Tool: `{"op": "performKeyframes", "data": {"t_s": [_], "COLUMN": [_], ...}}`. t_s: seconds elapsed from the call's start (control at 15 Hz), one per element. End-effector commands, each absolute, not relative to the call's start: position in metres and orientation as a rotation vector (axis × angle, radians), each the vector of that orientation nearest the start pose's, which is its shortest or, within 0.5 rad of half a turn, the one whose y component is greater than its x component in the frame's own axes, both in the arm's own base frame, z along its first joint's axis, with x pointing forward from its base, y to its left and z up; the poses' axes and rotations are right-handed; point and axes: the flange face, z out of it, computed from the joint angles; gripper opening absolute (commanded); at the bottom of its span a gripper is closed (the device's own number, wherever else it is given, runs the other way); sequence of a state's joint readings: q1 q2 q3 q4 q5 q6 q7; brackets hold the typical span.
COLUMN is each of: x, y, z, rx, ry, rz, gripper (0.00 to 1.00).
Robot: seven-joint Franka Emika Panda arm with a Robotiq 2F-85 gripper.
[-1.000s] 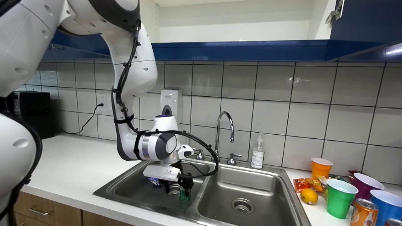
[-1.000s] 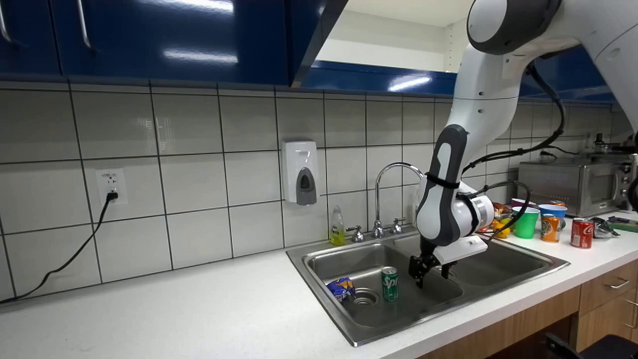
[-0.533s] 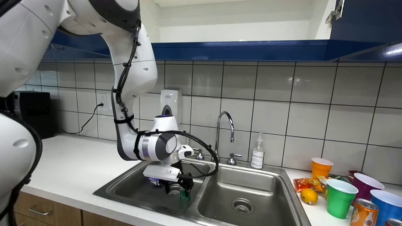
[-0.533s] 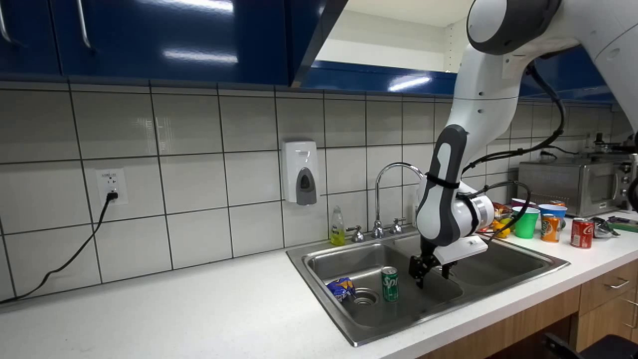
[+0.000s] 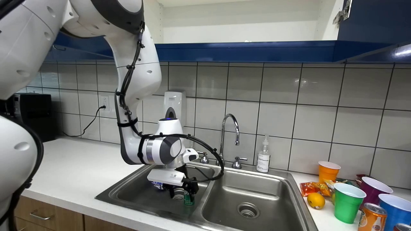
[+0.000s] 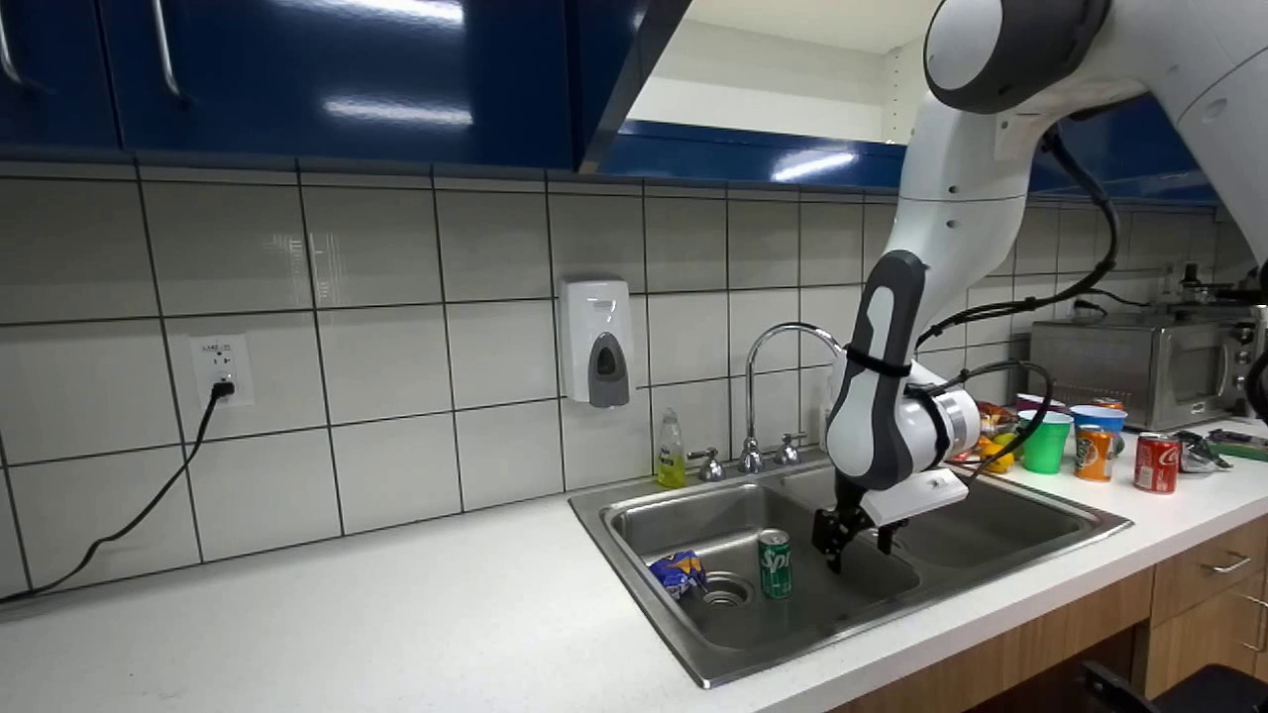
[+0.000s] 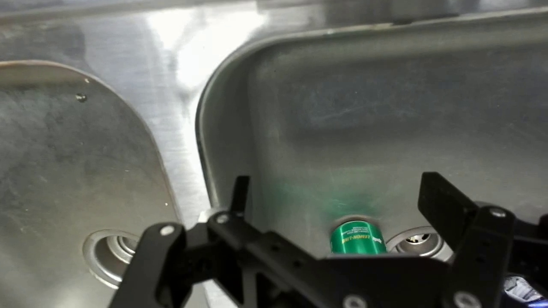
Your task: Remove the can from the sink and put it in the top cabinet
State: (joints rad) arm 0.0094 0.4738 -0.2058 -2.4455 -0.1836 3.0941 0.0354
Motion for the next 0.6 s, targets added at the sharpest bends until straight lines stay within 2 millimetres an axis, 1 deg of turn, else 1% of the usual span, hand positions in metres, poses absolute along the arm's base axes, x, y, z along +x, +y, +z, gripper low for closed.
{"op": "performKeyframes", "data": {"t_s": [0.0,0.2,0.53], "x": [0.493,0.502,0.518], "y": [-0.078,-0.074,-0.072], "z": [0.131,0.125,0.107], "rx": [-3.255,-3.259,-3.266], "ry": [-0.017,-0.038,-0.065], "rz": [-0.3,-0.32,-0.333], "gripper": [1.0,1.0,1.0]}}
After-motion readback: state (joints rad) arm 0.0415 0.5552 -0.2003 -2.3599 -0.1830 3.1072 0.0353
